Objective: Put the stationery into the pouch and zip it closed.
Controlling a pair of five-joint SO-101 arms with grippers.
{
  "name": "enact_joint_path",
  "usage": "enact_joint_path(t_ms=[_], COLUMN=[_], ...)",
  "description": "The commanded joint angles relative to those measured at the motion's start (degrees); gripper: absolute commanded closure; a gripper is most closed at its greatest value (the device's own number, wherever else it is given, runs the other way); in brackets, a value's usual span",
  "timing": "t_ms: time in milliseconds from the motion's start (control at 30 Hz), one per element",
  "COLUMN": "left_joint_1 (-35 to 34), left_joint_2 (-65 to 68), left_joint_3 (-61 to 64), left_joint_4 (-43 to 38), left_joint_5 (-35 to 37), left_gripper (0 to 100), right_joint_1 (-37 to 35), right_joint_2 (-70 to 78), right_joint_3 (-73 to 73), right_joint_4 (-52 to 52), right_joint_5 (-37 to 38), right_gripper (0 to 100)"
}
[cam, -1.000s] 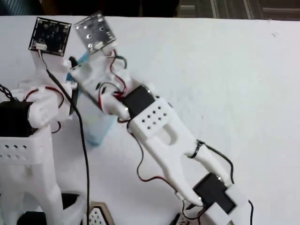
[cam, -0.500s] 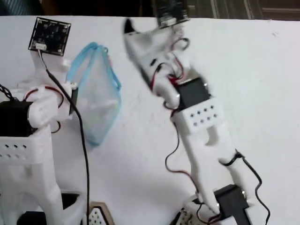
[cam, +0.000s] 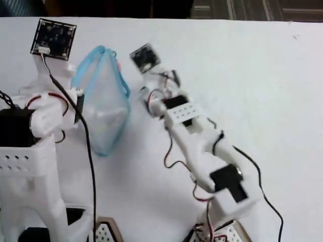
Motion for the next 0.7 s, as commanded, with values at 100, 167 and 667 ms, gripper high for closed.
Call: enact_joint_path(t_ms=[100, 167, 667], left_joint_1=[0.04, -0.13, -0.22], left_joint_2=[3.3, 3.3, 3.3], left_joint_3=[0.62, 0.7, 0.79], left_joint_4=[0.26, 0.26, 0.79], left_joint_5=[-0.35, -0.35, -0.35], left_gripper=[98, 98, 98], right_joint_1=[-2.15, -3.38, -1.19], right_joint_2=[7.34, 7.6, -7.52], right_joint_3=[0.09, 0.09, 13.36], right_joint_4=[-16.31, -18.59, -15.25], right_joint_5=[0.44, 0.44, 0.97], right_gripper=[64.7, 64.7, 64.7])
